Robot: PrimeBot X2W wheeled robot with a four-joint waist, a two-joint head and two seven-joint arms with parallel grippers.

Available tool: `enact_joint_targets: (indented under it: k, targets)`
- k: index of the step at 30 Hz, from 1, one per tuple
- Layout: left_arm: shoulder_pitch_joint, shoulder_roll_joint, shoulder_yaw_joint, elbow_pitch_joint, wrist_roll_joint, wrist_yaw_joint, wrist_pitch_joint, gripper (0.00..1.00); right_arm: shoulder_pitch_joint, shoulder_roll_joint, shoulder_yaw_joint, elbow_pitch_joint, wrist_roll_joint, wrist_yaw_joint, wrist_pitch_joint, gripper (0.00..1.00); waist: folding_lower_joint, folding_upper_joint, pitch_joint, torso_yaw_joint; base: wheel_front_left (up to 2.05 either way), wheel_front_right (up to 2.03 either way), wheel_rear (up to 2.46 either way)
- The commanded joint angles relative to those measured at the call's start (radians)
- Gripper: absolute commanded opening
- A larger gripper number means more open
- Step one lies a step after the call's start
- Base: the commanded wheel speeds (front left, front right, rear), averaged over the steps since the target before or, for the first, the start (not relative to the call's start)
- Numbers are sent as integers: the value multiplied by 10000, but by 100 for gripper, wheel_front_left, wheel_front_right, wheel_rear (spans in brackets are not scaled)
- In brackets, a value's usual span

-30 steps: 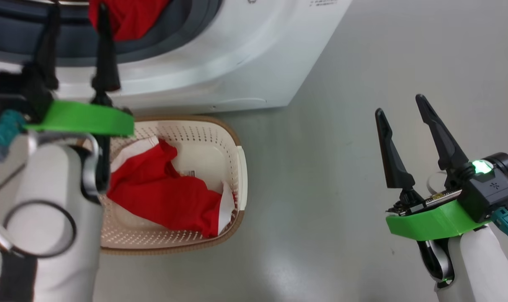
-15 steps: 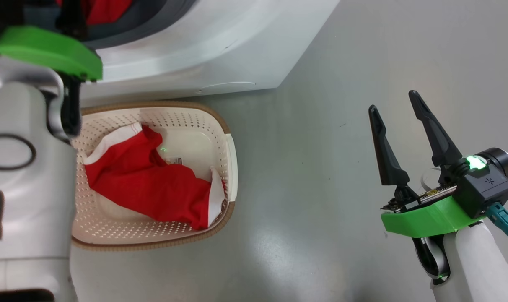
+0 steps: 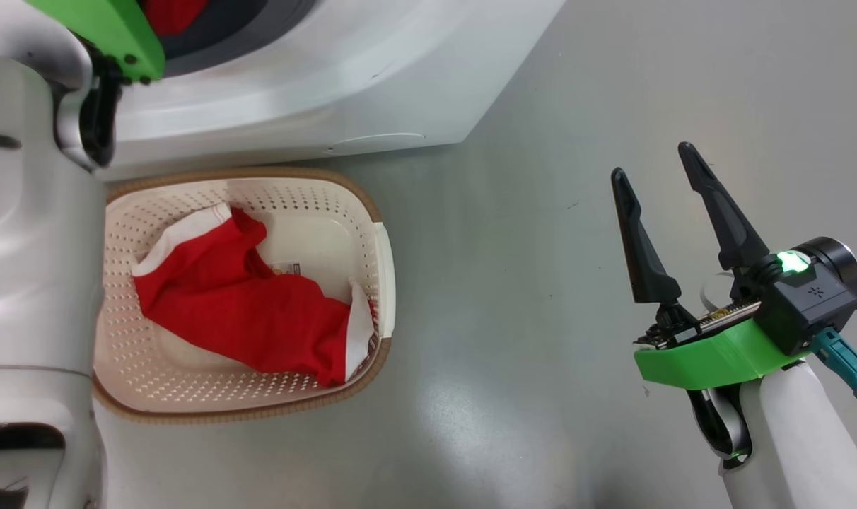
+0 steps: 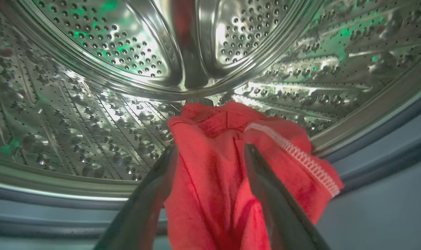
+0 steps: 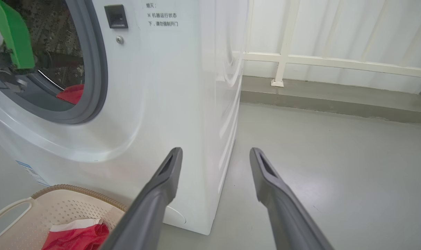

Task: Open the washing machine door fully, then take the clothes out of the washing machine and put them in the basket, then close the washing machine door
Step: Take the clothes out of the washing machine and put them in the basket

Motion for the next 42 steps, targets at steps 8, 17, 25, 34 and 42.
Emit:
enact_joint_targets:
  k: [8,17,25,34,42]
  targets:
    - [-503,547,-205,735,192,198,1484,100,7,12,400,-200,197,63,-63,100,0,-1,65,-216,0,0,0]
    - [-689,760,-640,1278,501,484,2254,100,-35,12,492,-175,336,63,-63,100,0,-1,210,-350,0,0,0]
    - [-784,945,-997,1535,733,620,2537,0,-68,12,551,-167,450,63,-63,100,0,-1,277,-403,0,0,0]
    - [-798,951,-1195,1496,726,531,2325,0,-91,12,548,-162,469,63,-63,100,0,-1,302,-364,0,0,0]
    - [-481,800,-1440,1209,797,650,1373,0,10,13,587,-55,400,63,-63,100,0,-1,36,-103,0,0,0]
